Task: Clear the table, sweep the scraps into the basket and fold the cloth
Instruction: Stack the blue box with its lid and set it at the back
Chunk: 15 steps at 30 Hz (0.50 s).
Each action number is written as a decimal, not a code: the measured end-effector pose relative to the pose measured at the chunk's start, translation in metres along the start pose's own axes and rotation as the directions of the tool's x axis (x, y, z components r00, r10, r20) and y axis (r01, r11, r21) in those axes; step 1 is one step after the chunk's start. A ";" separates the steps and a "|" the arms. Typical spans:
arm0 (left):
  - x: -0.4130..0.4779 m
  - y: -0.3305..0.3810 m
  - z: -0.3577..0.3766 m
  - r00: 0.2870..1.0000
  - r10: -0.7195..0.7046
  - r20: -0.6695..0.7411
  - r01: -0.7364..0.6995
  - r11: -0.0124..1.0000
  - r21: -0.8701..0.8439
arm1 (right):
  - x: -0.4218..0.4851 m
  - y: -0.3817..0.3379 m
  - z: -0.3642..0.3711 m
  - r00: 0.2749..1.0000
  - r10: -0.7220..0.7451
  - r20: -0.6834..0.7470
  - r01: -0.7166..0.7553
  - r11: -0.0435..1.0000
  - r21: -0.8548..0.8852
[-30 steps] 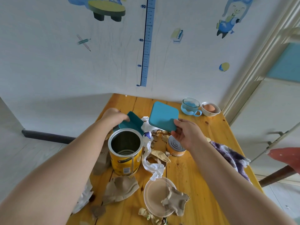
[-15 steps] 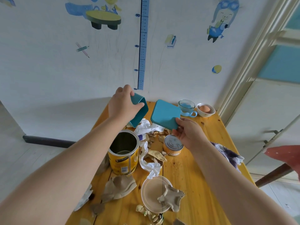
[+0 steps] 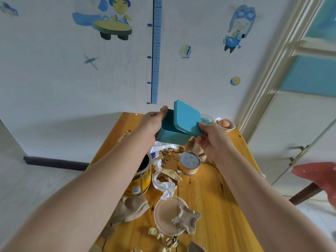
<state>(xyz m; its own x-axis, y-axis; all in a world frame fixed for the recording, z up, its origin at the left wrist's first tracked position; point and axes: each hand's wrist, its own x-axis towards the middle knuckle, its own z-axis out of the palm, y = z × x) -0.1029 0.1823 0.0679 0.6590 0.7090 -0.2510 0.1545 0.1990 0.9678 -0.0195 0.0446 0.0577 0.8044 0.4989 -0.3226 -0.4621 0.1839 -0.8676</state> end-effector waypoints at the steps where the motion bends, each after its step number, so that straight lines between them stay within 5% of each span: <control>1: -0.002 -0.001 0.002 1.000 0.000 0.000 0.000 1.000 -0.022 | 0.000 0.000 -0.001 0.999 0.008 -0.042 -0.010 0.999 -0.044; 6: -0.010 -0.006 0.011 1.000 0.007 0.003 -0.007 0.999 -0.051 | -0.002 0.002 -0.001 0.987 -0.019 -0.160 -0.016 0.977 -0.211; 15: -0.016 -0.008 0.023 0.998 0.053 -0.015 -0.053 0.997 -0.053 | -0.006 0.010 0.011 0.992 0.016 -0.128 -0.038 0.985 -0.168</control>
<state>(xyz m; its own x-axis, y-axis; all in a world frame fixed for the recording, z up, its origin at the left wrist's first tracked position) -0.0982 0.1540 0.0651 0.6548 0.7289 -0.1999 0.0799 0.1962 0.9773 -0.0334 0.0524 0.0548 0.8380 0.3890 -0.3827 -0.4229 0.0198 -0.9059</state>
